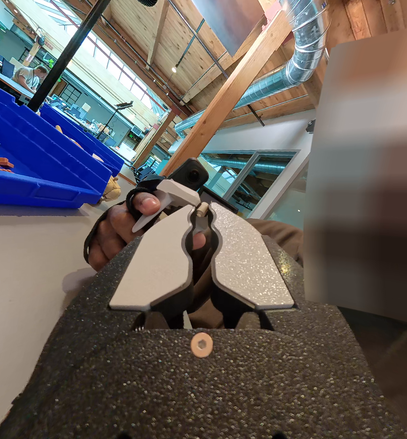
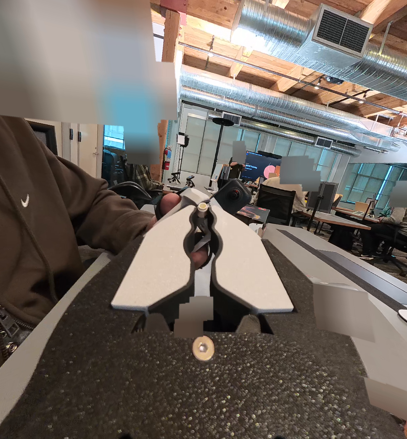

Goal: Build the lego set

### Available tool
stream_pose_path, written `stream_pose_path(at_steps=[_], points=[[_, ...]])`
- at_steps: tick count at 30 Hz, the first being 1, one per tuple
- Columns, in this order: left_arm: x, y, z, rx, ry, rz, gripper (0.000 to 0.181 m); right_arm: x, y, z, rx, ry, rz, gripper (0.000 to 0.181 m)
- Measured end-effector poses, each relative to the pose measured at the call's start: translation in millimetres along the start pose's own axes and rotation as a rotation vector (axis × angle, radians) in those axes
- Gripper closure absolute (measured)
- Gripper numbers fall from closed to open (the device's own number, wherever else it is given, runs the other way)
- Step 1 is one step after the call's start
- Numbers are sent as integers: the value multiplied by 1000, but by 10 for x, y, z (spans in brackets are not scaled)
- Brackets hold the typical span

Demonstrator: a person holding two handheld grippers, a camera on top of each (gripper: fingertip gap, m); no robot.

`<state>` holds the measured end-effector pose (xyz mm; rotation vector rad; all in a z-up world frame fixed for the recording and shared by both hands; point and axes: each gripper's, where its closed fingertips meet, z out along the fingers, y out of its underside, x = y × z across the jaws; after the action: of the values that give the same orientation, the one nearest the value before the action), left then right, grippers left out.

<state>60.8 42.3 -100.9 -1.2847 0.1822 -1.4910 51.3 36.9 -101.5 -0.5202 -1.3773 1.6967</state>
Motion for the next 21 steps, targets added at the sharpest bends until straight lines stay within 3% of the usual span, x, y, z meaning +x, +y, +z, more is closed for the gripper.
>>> stream_pose_path(at_steps=[21], points=[[-40,37,-8,-32,-28,-19,172,13,32,-20,-42,16,-79,174]])
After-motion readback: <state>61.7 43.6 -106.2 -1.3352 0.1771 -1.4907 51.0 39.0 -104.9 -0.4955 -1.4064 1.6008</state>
